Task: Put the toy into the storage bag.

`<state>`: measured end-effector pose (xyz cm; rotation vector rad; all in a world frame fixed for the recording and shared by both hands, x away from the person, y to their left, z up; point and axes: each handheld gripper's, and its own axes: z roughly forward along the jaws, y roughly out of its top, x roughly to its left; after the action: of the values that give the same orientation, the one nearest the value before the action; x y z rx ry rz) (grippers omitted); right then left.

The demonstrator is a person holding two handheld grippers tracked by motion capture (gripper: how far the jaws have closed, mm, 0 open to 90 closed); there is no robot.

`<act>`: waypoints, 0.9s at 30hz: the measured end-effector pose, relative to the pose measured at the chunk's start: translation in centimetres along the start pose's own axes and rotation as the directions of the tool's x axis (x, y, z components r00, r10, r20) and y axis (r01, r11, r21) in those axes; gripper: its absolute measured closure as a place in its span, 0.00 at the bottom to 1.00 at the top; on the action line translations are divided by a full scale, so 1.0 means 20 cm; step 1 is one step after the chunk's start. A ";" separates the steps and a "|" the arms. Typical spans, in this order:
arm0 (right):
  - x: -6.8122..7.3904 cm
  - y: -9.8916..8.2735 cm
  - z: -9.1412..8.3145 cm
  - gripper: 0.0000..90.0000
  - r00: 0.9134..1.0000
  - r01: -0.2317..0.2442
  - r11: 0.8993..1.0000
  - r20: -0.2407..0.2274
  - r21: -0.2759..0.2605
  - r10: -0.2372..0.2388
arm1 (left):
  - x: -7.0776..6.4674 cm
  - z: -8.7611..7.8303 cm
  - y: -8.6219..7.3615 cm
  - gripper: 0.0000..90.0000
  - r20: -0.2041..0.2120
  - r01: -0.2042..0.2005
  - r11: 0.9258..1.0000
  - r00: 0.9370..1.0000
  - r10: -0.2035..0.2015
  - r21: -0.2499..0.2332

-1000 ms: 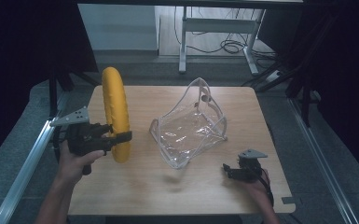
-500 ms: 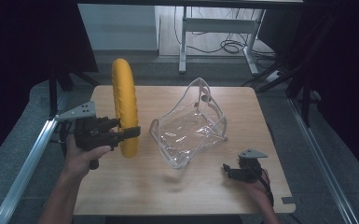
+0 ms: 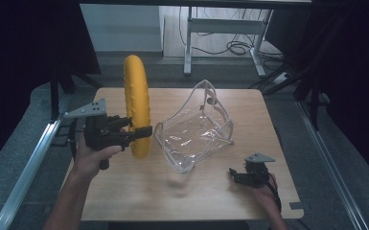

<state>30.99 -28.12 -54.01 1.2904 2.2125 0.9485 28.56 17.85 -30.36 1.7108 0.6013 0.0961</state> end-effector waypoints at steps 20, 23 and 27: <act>0.00 0.00 0.00 0.22 1.000 -0.001 1.000 0.001 -0.002 0.001 | -0.14 0.16 0.16 0.55 0.061 -0.079 0.997 0.995 0.080 -0.006; 0.00 0.00 0.00 0.22 1.000 -0.001 1.000 0.001 -0.001 0.001 | -0.16 0.17 0.17 0.55 0.072 -0.088 0.996 0.993 0.088 -0.006; 0.00 0.00 0.00 0.22 1.000 -0.001 1.000 0.002 -0.002 0.001 | -0.19 0.20 0.18 0.55 0.099 -0.090 0.996 0.991 0.091 -0.007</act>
<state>31.00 -28.11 -54.02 1.2915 2.2089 0.9494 28.11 12.26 -27.01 1.7299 0.4500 0.0759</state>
